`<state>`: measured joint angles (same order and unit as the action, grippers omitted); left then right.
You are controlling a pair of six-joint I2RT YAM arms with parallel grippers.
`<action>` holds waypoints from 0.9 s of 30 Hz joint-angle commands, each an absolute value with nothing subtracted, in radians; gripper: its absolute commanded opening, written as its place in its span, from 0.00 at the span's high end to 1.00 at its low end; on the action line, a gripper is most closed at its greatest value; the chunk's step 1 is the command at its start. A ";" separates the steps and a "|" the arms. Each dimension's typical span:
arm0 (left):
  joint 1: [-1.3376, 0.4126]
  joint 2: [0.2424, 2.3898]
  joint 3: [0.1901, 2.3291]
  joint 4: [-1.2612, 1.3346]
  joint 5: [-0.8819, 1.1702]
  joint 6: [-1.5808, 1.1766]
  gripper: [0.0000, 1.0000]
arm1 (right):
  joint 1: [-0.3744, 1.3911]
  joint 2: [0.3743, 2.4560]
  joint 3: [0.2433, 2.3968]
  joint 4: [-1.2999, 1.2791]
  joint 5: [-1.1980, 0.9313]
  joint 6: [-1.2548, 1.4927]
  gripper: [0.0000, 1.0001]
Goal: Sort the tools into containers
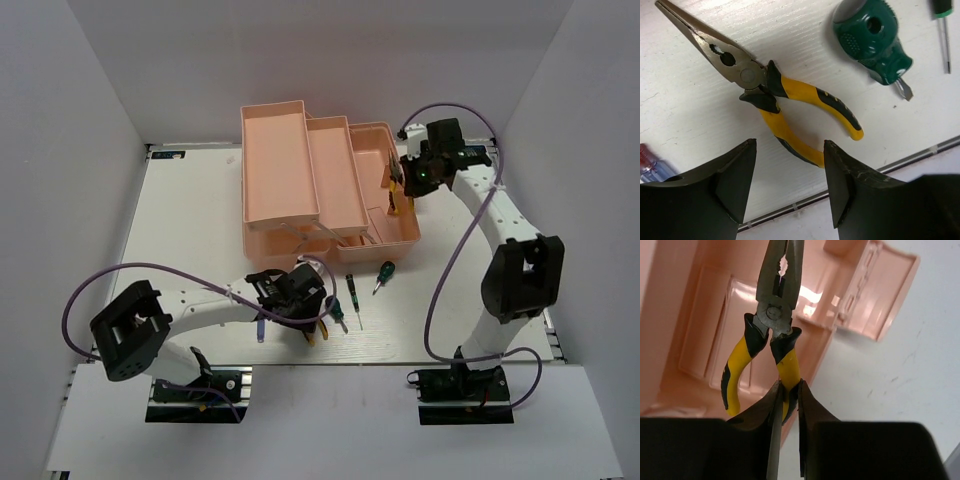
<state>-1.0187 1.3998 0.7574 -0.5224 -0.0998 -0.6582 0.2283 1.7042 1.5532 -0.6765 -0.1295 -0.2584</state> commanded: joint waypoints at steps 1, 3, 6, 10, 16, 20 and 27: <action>-1.032 1.433 0.788 -0.520 -0.124 -0.676 0.33 | 0.244 1.779 1.692 -0.688 -0.150 -0.207 0.99; -1.032 1.465 0.798 -0.529 -0.124 -0.687 0.33 | 0.244 1.808 1.738 -0.744 -0.172 -0.199 0.59; -1.042 1.500 0.818 -0.552 -0.124 -0.698 0.33 | 0.241 1.783 1.698 -0.752 -0.248 -0.199 0.16; -1.051 1.563 0.839 -0.563 -0.149 -0.709 0.33 | 0.230 1.649 1.589 -0.661 -0.328 -0.198 0.10; -1.060 1.650 0.885 -0.610 -0.158 -0.709 0.65 | 0.204 1.468 1.352 -0.578 -0.370 -0.173 0.16; -1.069 1.671 0.905 -0.663 -0.158 -0.709 0.98 | 0.175 1.388 1.296 -0.586 -0.377 -0.160 0.16; -1.111 1.449 0.948 -0.750 -0.149 -0.637 1.00 | 0.120 1.319 1.244 -0.647 -0.434 -0.181 0.10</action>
